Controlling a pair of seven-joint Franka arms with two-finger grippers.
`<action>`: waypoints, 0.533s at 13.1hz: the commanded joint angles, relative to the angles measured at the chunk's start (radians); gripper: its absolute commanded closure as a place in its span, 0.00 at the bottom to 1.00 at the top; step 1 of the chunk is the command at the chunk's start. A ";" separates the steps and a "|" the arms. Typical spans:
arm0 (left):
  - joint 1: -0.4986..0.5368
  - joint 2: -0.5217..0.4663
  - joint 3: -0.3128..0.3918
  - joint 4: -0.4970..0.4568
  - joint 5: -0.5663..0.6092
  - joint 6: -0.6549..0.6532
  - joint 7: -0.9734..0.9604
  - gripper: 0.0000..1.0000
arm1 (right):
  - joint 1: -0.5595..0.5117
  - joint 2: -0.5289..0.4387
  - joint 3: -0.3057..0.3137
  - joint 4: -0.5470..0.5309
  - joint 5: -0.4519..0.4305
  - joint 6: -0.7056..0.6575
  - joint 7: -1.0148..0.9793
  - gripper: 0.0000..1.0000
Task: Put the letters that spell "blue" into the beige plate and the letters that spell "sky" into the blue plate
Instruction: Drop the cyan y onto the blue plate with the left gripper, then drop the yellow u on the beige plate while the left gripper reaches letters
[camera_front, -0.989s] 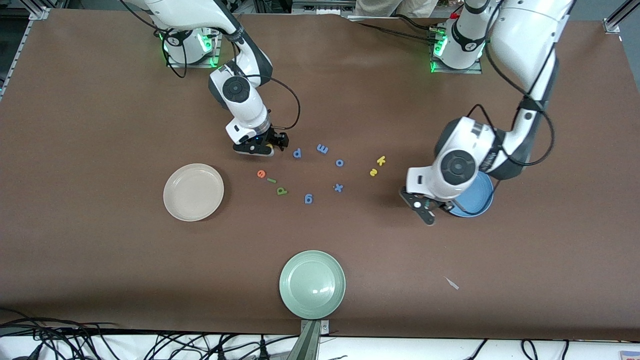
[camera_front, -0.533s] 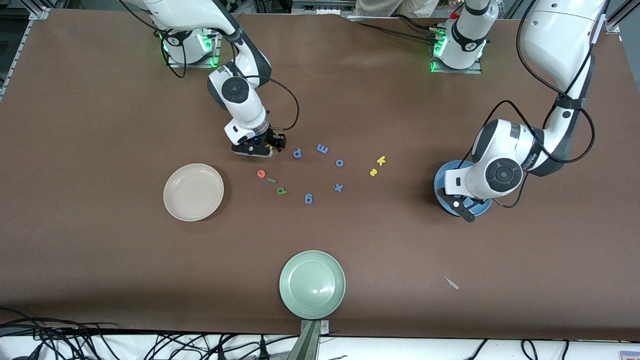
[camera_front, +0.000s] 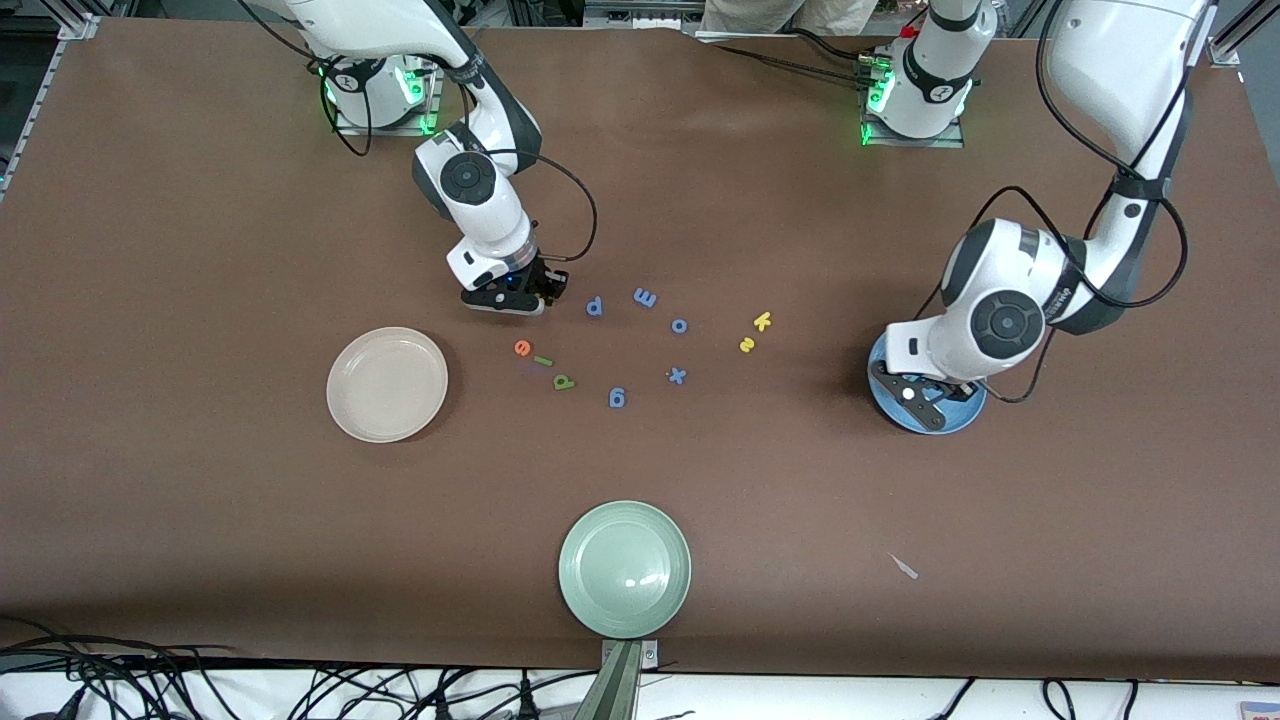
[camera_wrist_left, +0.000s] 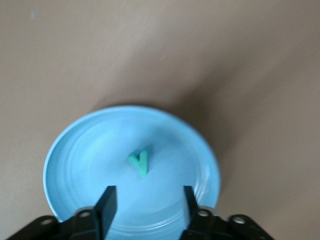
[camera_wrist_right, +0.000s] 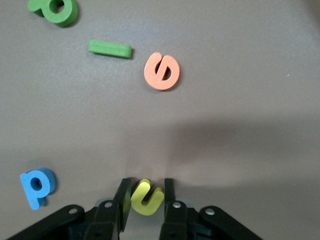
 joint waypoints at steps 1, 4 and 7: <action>-0.006 -0.029 -0.064 -0.011 -0.024 -0.012 -0.118 0.00 | 0.004 -0.067 -0.064 0.053 -0.026 -0.173 -0.077 0.89; -0.032 -0.002 -0.153 -0.003 -0.018 0.002 -0.409 0.00 | 0.004 -0.107 -0.192 0.232 -0.025 -0.483 -0.348 0.89; -0.131 0.049 -0.152 0.008 -0.011 0.052 -0.662 0.00 | -0.018 -0.070 -0.268 0.314 -0.032 -0.501 -0.537 0.88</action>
